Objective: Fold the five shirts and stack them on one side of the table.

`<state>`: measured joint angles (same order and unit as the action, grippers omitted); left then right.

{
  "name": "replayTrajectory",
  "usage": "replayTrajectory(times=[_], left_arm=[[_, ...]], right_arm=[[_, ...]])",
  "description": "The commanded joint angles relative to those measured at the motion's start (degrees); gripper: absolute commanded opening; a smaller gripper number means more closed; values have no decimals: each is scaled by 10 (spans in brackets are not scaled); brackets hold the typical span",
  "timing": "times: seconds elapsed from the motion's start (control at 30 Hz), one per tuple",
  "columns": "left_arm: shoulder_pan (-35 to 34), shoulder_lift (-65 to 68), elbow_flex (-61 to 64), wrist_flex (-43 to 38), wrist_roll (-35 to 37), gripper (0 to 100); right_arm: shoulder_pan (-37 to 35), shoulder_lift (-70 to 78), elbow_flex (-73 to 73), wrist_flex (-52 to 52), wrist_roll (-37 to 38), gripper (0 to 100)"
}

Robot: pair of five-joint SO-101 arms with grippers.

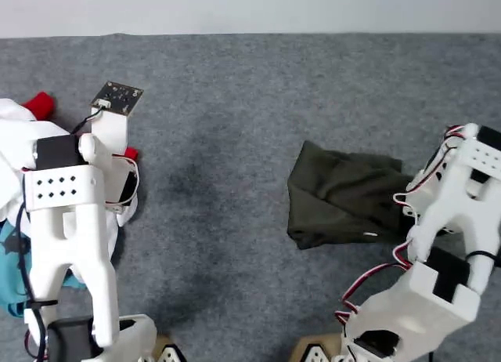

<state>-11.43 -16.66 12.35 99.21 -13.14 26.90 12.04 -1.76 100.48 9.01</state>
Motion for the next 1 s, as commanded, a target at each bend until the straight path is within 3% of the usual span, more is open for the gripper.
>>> replayTrajectory(times=[0.0,0.17,0.4,0.6,0.77,0.97], left_arm=[[2,-3,-4,-4,-3,6],[2,-3,-4,-4,-3,6],[2,-3,-4,-4,-3,6],[2,-3,-4,-4,-2,6],[2,-2,-4,-4,-2,6],[2,1,-4,-9,-2,6]], right_arm=[[7,-34,-25,23,4,158],[-6,-37,-29,24,4,321],[-58,-67,-38,10,0,270],[-65,-29,-57,-118,-1,184],[-71,25,-64,-201,-1,180],[-73,102,-120,-203,0,180]])
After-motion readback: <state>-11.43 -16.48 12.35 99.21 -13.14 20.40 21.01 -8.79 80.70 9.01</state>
